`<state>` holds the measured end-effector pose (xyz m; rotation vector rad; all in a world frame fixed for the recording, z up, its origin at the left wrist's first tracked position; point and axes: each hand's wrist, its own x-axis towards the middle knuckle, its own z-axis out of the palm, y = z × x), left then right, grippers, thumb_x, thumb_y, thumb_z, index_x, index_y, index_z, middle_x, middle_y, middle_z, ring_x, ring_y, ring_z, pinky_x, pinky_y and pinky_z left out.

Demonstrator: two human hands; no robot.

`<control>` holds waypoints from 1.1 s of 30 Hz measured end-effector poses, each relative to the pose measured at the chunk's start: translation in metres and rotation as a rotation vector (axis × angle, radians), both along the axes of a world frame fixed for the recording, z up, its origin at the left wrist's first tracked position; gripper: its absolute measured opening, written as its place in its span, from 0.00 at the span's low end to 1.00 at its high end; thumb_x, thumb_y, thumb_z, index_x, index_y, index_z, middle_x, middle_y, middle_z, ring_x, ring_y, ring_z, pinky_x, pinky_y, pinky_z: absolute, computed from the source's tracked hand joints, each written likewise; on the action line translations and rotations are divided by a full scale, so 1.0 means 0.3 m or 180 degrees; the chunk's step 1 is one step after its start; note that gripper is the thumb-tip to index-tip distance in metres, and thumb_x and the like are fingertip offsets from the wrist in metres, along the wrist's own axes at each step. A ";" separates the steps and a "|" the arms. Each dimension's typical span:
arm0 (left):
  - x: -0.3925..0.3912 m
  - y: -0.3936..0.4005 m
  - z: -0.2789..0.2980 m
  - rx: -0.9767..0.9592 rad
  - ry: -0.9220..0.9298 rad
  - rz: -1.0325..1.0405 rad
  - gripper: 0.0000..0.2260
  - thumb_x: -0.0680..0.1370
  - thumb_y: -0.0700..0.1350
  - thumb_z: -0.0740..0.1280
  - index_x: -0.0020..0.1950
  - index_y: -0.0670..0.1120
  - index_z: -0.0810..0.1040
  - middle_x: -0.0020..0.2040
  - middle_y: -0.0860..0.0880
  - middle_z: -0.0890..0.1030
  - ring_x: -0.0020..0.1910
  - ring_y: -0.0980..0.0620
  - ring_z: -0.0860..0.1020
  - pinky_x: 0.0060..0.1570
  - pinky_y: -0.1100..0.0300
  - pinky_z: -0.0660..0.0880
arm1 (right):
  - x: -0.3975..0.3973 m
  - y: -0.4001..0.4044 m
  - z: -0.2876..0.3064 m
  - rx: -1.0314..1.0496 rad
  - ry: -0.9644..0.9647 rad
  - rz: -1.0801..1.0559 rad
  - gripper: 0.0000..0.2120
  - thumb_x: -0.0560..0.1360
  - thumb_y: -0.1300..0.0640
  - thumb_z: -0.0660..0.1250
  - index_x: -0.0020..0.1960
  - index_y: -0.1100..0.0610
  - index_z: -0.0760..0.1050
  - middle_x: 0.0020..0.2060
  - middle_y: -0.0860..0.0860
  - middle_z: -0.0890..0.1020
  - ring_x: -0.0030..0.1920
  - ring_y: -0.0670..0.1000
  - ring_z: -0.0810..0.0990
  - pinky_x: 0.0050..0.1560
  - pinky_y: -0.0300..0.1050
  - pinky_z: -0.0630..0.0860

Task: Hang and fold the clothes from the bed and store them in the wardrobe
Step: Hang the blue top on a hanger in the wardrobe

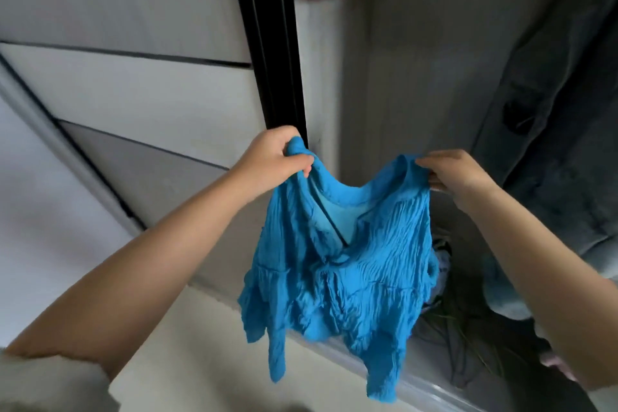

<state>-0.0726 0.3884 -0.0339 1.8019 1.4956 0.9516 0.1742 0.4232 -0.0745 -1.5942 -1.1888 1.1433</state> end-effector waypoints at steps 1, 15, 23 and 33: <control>0.007 0.040 0.031 0.0234 0.0161 0.0032 0.11 0.71 0.37 0.67 0.32 0.44 0.68 0.29 0.52 0.76 0.28 0.60 0.71 0.33 0.64 0.67 | -0.013 0.022 0.019 0.0011 -0.0301 -0.0011 0.14 0.76 0.62 0.63 0.57 0.72 0.73 0.42 0.57 0.76 0.37 0.51 0.74 0.37 0.40 0.69; 0.041 0.240 0.343 0.0363 -0.1056 -0.0050 0.10 0.71 0.36 0.68 0.31 0.43 0.71 0.29 0.46 0.77 0.33 0.47 0.76 0.42 0.48 0.76 | -0.258 0.316 0.532 0.1586 -0.0157 0.0084 0.15 0.78 0.51 0.61 0.34 0.54 0.68 0.32 0.51 0.73 0.32 0.46 0.70 0.34 0.41 0.66; 0.036 0.233 0.344 0.0250 -0.1244 -0.0091 0.06 0.75 0.34 0.63 0.38 0.39 0.74 0.26 0.51 0.78 0.27 0.54 0.78 0.33 0.63 0.75 | -0.345 0.485 0.713 0.1730 -0.0715 -0.0158 0.18 0.73 0.44 0.66 0.32 0.54 0.67 0.29 0.49 0.72 0.26 0.44 0.70 0.25 0.36 0.64; 0.040 0.236 0.334 0.0404 -0.1048 0.0153 0.04 0.75 0.35 0.63 0.47 0.41 0.75 0.38 0.39 0.76 0.33 0.48 0.77 0.40 0.53 0.72 | -0.329 0.453 0.746 0.1734 -0.1718 -0.0560 0.09 0.73 0.63 0.57 0.38 0.63 0.73 0.23 0.52 0.80 0.31 0.51 0.80 0.40 0.44 0.78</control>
